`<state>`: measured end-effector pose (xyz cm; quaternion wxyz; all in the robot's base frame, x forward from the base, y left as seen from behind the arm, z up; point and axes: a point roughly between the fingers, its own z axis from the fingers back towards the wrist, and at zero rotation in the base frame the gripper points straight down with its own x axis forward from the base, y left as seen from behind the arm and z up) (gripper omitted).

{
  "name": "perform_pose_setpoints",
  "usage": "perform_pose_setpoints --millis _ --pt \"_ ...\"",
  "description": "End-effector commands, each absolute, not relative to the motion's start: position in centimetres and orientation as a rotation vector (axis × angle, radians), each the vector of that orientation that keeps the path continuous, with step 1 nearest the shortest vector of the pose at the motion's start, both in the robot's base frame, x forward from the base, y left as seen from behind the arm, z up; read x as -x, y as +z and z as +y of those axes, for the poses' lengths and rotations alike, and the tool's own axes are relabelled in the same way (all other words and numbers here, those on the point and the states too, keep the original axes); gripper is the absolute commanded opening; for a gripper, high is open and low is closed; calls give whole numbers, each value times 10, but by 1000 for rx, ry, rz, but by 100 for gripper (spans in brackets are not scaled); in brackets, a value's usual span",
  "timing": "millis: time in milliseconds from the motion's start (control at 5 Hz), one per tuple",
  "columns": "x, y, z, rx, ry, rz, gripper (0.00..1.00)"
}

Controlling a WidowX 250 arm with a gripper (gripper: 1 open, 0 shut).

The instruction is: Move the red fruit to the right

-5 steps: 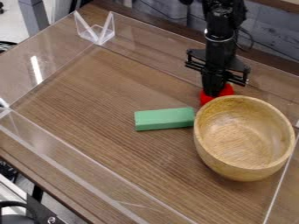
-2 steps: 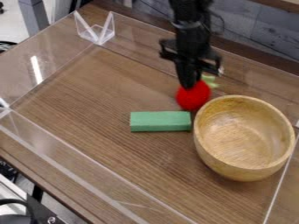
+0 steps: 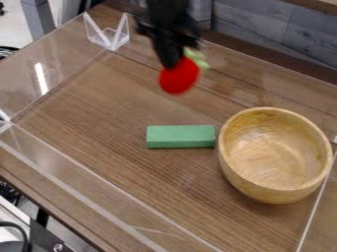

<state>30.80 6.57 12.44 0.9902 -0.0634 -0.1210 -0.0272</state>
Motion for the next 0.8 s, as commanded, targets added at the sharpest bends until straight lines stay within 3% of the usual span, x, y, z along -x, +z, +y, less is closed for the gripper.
perform_pose_setpoints --millis 0,400,600 --pt "-287 136 108 100 -48 -267 0" --pt "-256 123 128 56 66 -227 0" --pt "-249 98 129 40 83 -202 0"
